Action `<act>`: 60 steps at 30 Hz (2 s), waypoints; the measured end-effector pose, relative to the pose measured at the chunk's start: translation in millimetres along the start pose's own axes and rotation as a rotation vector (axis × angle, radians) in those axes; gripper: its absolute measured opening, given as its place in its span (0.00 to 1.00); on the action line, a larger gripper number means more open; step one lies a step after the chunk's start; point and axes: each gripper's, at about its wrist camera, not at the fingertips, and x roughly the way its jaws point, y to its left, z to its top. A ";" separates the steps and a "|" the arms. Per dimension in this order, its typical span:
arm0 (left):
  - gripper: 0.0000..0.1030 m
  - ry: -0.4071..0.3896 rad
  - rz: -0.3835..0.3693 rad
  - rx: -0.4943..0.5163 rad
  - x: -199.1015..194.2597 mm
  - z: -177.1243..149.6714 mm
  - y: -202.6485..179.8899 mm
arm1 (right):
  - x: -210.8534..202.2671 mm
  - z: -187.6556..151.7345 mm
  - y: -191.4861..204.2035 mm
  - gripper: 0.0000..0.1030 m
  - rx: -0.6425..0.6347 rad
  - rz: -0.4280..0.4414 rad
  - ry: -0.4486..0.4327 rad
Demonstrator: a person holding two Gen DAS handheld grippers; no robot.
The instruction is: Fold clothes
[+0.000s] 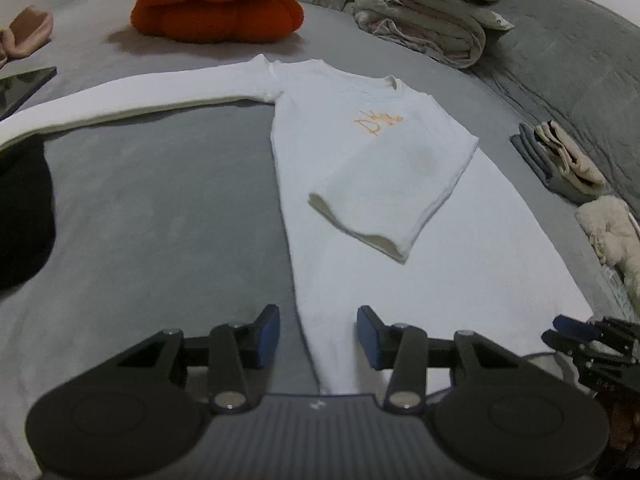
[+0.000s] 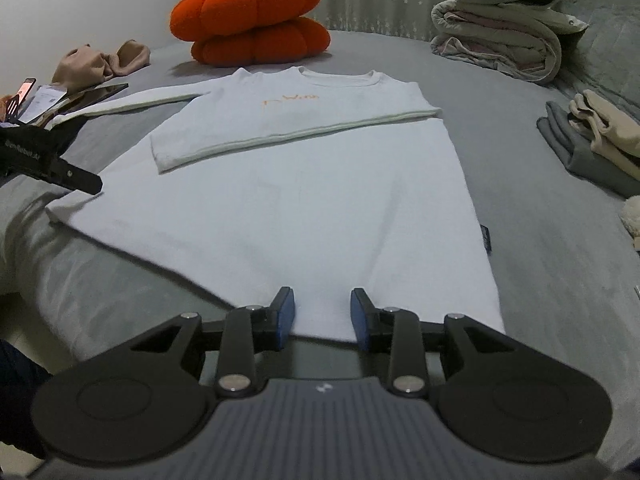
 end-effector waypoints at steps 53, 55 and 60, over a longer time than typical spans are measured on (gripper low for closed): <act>0.13 -0.532 0.279 -0.706 -59.3 105.6 217.9 | 46.9 81.2 -5.6 0.45 -0.032 0.139 -0.067; 0.13 -0.567 0.246 -0.663 -65.2 111.4 197.6 | 46.1 82.4 -4.9 0.45 -0.028 0.140 -0.073; 0.13 -0.645 0.110 -0.482 -74.3 128.7 120.3 | 46.1 85.7 -2.8 0.45 -0.009 0.142 -0.086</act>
